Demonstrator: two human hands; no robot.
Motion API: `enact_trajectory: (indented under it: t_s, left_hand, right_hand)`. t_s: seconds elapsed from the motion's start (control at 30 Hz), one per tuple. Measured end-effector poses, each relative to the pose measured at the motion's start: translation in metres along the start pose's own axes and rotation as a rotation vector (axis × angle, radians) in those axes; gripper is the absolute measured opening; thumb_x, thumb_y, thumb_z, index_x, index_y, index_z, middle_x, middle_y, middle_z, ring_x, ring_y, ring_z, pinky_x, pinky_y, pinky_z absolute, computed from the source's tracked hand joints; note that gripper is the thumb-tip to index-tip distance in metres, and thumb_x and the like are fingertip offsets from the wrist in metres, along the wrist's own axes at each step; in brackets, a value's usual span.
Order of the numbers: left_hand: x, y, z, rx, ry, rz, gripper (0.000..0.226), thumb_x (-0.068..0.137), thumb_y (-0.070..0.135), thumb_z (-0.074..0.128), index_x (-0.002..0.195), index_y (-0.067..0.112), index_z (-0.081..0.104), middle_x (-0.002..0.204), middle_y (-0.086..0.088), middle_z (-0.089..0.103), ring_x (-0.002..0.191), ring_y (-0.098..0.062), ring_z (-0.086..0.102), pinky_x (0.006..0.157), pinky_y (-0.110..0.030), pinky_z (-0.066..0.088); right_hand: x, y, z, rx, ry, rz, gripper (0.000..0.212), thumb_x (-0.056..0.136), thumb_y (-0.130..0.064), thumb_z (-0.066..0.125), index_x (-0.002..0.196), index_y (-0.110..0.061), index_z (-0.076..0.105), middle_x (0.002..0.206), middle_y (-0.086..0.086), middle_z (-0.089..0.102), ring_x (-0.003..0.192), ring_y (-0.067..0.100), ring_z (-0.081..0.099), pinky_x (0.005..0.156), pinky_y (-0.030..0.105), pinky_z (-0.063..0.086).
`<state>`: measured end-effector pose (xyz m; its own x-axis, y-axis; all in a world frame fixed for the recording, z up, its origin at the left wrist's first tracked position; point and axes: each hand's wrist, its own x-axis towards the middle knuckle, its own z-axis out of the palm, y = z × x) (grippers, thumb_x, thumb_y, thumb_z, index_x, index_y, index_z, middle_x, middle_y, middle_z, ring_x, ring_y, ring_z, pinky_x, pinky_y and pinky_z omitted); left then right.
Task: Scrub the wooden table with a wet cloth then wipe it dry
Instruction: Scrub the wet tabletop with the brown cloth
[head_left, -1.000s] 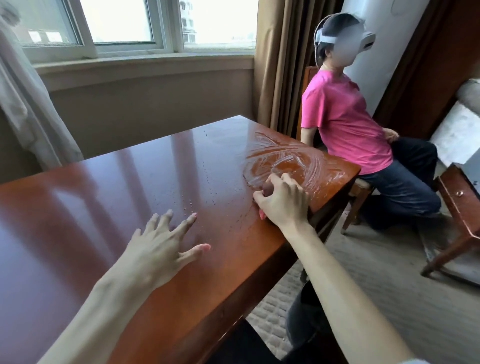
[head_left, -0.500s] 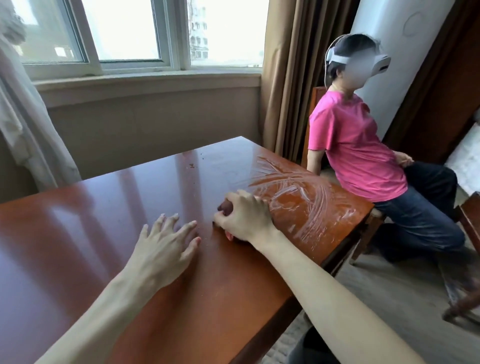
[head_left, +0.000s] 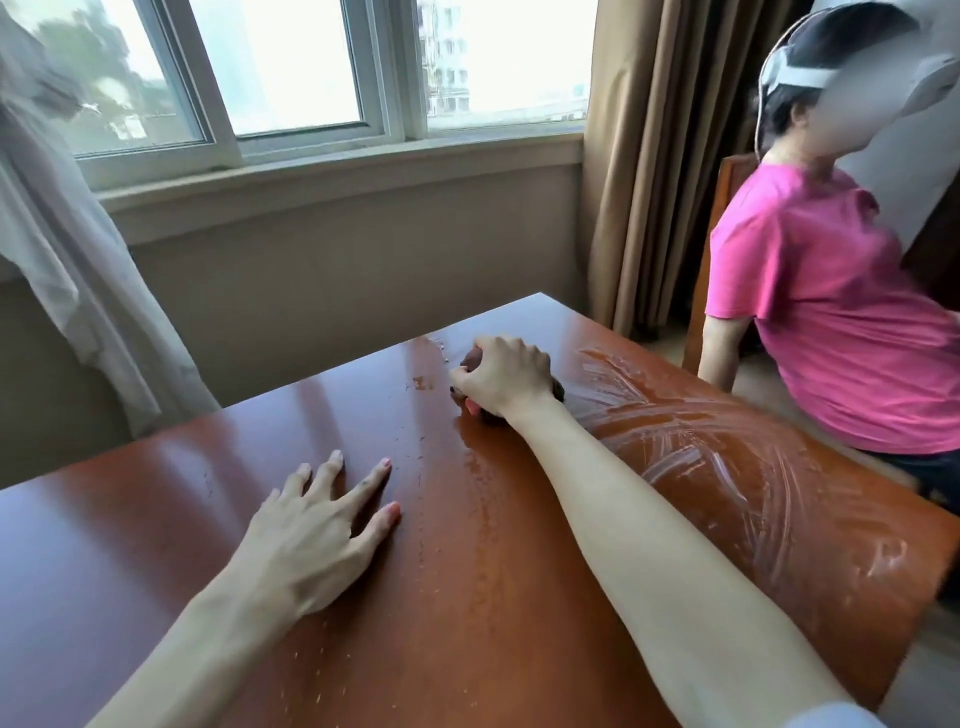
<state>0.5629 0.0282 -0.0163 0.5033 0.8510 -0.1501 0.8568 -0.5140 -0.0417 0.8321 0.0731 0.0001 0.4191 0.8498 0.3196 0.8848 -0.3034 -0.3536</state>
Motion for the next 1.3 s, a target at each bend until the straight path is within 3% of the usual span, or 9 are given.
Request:
enact_trajectory:
  t_s: [0.13,0.3,0.5,0.63,0.7,0.8,0.93,1.1,1.3]
  left_hand:
    - [-0.001,0.003,-0.010,-0.021,-0.063,-0.009,0.064,0.095,0.074,0.011,0.154,0.056,-0.004,0.169,-0.005,0.004,0.154,-0.034,0.010,0.123,-0.048,0.020]
    - [-0.006,0.006,-0.020,-0.053,-0.100,-0.014,0.064,0.097,0.072,0.015,0.156,0.052,0.000,0.169,-0.006,0.002,0.154,-0.035,0.008,0.122,-0.052,0.021]
    - [-0.006,0.007,-0.010,-0.069,-0.065,-0.030,0.063,0.097,0.071,0.015,0.156,0.052,0.002,0.169,-0.005,0.003,0.154,-0.034,0.008,0.123,-0.053,0.018]
    - [0.009,0.003,-0.030,-0.091,-0.059,-0.030,0.058,0.098,0.070,0.019,0.152,0.051,0.027,0.157,-0.007,0.035,0.140,-0.032,0.038,0.111,-0.050,0.038]
    - [0.020,0.000,-0.028,-0.118,-0.001,-0.058,0.060,0.098,0.071,0.020,0.153,0.049,0.027,0.162,-0.008,0.027,0.148,-0.034,0.027,0.116,-0.057,0.029]
    - [0.032,0.000,-0.008,-0.120,-0.020,-0.127,0.068,0.095,0.075,0.014,0.157,0.049,0.007,0.169,-0.006,0.003,0.153,-0.042,0.004,0.117,-0.068,0.013]
    - [0.045,-0.006,-0.005,-0.066,-0.025,-0.108,0.072,0.092,0.079,0.010,0.157,0.049,0.001,0.168,-0.006,0.003,0.151,-0.043,0.010,0.114,-0.067,0.023]
    - [0.047,-0.005,-0.006,-0.020,-0.054,-0.109,0.072,0.094,0.076,0.012,0.157,0.047,-0.008,0.169,-0.006,-0.008,0.152,-0.044,0.000,0.116,-0.066,0.020]
    - [0.048,-0.005,-0.005,-0.034,-0.072,-0.126,0.072,0.094,0.075,0.012,0.157,0.046,-0.007,0.169,-0.008,-0.009,0.152,-0.047,-0.002,0.116,-0.067,0.018]
  right_hand:
    - [-0.033,-0.005,-0.019,0.017,-0.092,-0.044,0.021,0.079,-0.051,0.061,0.079,-0.033,0.051,0.088,-0.004,0.056,0.088,0.028,0.064,0.078,0.035,0.050]
    - [-0.127,-0.011,-0.059,0.001,-0.218,-0.226,0.036,0.080,-0.058,0.056,0.099,-0.028,0.061,0.094,-0.002,0.056,0.092,0.024,0.061,0.080,0.039,0.055]
    - [-0.182,-0.006,-0.053,0.027,-0.091,-0.376,0.037,0.079,-0.061,0.049,0.099,-0.032,0.063,0.090,-0.010,0.056,0.088,0.012,0.062,0.075,0.034,0.056]
    - [-0.145,-0.011,-0.038,0.035,-0.081,-0.344,0.038,0.079,-0.061,0.051,0.099,-0.031,0.066,0.087,-0.010,0.057,0.082,0.017,0.062,0.074,0.034,0.055]
    - [-0.112,-0.016,-0.022,0.033,-0.053,-0.285,0.036,0.078,-0.060,0.055,0.095,-0.030,0.066,0.087,-0.008,0.059,0.081,0.021,0.063,0.074,0.033,0.053]
    - [-0.057,-0.025,0.003,0.030,-0.036,-0.211,0.032,0.077,-0.056,0.060,0.092,-0.029,0.066,0.094,-0.004,0.065,0.087,0.027,0.064,0.075,0.035,0.049]
    - [0.025,-0.036,0.032,0.030,-0.062,-0.170,0.023,0.078,-0.052,0.062,0.084,-0.030,0.060,0.091,-0.003,0.064,0.090,0.030,0.063,0.074,0.034,0.043]
    - [0.130,-0.042,0.062,0.010,-0.065,-0.108,0.021,0.077,-0.051,0.060,0.088,-0.034,0.064,0.101,-0.001,0.069,0.098,0.032,0.065,0.083,0.036,0.045]
    - [0.138,-0.044,0.061,0.132,-0.118,-0.031,0.022,0.070,-0.053,0.058,0.081,-0.034,0.063,0.092,-0.015,0.068,0.097,0.025,0.064,0.078,0.033,0.041]
